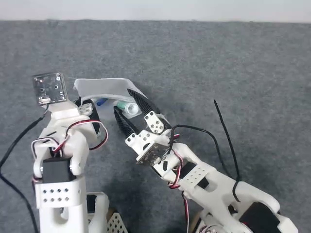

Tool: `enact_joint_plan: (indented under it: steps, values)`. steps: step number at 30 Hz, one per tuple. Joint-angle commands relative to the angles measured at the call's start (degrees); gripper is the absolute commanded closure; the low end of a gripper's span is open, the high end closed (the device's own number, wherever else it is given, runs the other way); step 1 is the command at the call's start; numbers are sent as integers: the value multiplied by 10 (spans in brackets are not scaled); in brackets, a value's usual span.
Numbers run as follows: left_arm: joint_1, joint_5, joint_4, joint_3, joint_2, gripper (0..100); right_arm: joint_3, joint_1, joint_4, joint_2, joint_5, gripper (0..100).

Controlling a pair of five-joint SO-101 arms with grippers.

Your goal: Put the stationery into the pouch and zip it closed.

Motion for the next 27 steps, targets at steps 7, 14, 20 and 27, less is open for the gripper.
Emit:
enact_joint_plan:
  steps: [7, 14, 20, 27]
  values:
    - [-7, -4, -13, -11, -6, 988, 50, -29, 114, -144, 7, 819]
    - [-6, -4, -13, -12, -6, 988, 5, -30, 369, -277, -58, 817]
    - [-6, -4, -13, -12, -6, 988, 0, -31, 449, -351, -71, 816]
    - [-6, -4, -24, -8, -6, 988, 0, -31, 531, -453, -74, 821]
